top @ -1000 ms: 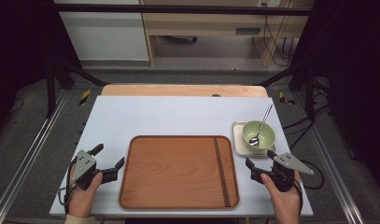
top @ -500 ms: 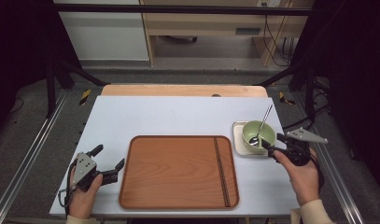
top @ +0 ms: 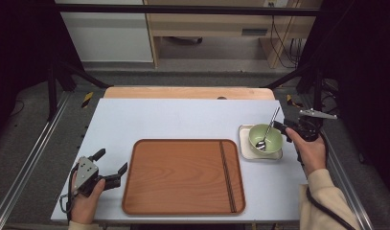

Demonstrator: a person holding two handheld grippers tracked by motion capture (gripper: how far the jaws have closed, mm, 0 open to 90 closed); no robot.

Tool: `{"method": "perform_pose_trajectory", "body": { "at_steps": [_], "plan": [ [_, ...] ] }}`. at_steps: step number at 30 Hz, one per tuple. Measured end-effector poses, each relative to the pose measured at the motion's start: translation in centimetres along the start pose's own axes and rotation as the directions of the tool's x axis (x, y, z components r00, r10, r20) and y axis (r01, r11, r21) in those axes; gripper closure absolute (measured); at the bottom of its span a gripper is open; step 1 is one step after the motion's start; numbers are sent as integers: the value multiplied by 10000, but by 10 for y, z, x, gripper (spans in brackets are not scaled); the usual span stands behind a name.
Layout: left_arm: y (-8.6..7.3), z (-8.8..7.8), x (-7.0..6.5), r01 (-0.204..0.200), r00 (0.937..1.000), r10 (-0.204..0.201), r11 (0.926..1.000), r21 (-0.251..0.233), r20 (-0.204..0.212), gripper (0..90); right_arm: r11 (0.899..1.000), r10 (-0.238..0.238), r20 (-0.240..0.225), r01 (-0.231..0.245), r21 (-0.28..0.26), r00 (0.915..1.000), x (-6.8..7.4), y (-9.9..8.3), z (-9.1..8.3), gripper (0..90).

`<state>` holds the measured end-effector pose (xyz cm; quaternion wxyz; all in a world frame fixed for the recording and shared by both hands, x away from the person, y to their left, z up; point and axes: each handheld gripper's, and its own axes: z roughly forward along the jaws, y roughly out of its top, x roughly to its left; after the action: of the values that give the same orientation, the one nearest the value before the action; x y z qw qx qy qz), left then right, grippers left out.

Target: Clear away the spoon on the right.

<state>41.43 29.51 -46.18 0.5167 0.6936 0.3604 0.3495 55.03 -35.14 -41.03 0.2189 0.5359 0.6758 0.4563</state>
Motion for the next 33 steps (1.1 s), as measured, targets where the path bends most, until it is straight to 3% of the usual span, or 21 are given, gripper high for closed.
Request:
{"method": "perform_pose_trajectory", "body": {
  "at_steps": [4,7,13,18,23,33],
  "plan": [
    [-1,0,-2,-20,10000,19,10000,55,84,64,9995,291,-27,-291,90,9996,-11,6,17,505],
    [-2,2,-4,-68,9999,66,9999,115,123,69,9979,640,-315,-639,55,9974,-16,8,26,520],
    [-1,3,-7,-177,9997,175,9997,138,162,69,9971,592,-408,-572,504,9974,-18,7,44,579],
    [-3,4,-7,-141,9998,137,9997,221,165,69,9974,575,-571,-549,467,9967,-18,9,49,705],
    [-4,2,-4,-115,9999,113,9996,247,98,69,9974,696,-694,-683,219,9952,-17,11,45,807],
    [-6,3,-1,-35,10000,36,9996,264,-21,71,9969,-52,-1055,-32,-789,9944,4,32,19,893]
  ]
}}
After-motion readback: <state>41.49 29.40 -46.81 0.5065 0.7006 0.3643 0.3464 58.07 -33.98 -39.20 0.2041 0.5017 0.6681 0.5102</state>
